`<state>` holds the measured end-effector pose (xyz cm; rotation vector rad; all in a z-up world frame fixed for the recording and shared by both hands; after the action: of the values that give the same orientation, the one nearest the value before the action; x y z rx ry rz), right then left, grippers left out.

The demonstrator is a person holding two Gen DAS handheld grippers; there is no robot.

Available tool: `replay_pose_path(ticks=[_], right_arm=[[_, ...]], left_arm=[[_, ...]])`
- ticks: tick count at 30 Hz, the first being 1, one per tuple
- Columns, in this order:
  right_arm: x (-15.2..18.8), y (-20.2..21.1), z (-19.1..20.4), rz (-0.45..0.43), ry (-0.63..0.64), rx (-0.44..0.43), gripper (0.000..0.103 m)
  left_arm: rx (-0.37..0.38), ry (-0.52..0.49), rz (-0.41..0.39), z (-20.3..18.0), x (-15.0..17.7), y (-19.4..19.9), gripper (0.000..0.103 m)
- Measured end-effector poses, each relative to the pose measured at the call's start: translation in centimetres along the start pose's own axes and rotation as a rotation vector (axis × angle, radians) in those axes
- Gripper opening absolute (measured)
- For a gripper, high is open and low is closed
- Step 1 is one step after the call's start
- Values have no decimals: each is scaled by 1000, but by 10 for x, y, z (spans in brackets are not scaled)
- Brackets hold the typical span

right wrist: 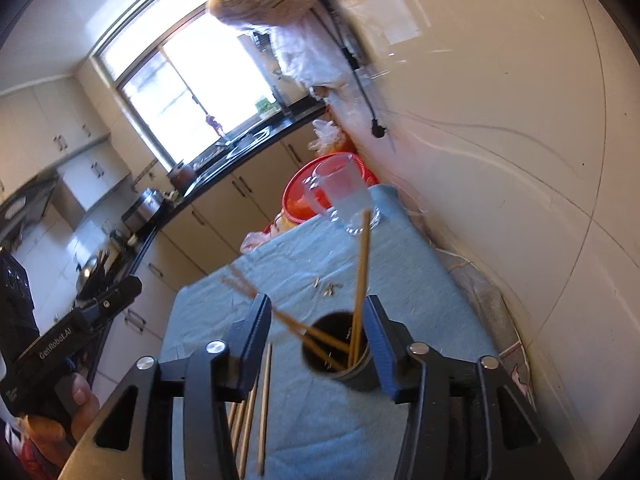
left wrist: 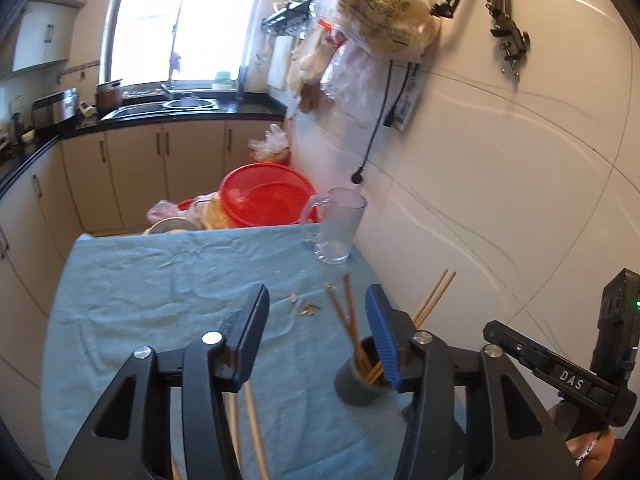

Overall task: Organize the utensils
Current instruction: 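Move the open right gripper back over the chopsticks on the towel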

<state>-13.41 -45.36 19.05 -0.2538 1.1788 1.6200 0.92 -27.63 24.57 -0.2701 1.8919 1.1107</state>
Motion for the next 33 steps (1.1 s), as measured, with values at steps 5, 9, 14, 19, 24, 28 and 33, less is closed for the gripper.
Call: replay_pose_path(ticks=[5,9,14,19,24,28,33], right_arm=[[28,4,21,32,52,3,69],[51,3,39,54,116,11,74],[77,-8,63,114,200,-17,74],[97,-19,82,171,272,-54,74],[107,-30,95,202,298,-80,74],[116,-43,105,234,320,-97,74],[129,-61,115,283,327,-105,74]], left_arm=[[-60,19,13,22,29,24,56],[-96,50,36,40,57,41,61],[-150,103,78,64,93,56,61],[-201,150,115,82,122,64,61],[-249,175,133,97,139,71,61],[-275,201,143,110,147,75,62],[-298,236,176,128,160,75,62]])
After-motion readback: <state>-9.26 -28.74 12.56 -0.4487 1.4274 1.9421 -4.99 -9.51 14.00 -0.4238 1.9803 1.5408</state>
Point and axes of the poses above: each gripper's, at about its wrist camera, not at the fingertips, and y roughly against the way its jaws point, z to its left, x to its underside, the point moved 1 cm from there along -y, roughly the way its jaws point, and after that the axes turned 1 degree about -x, right-handed, at the moved point
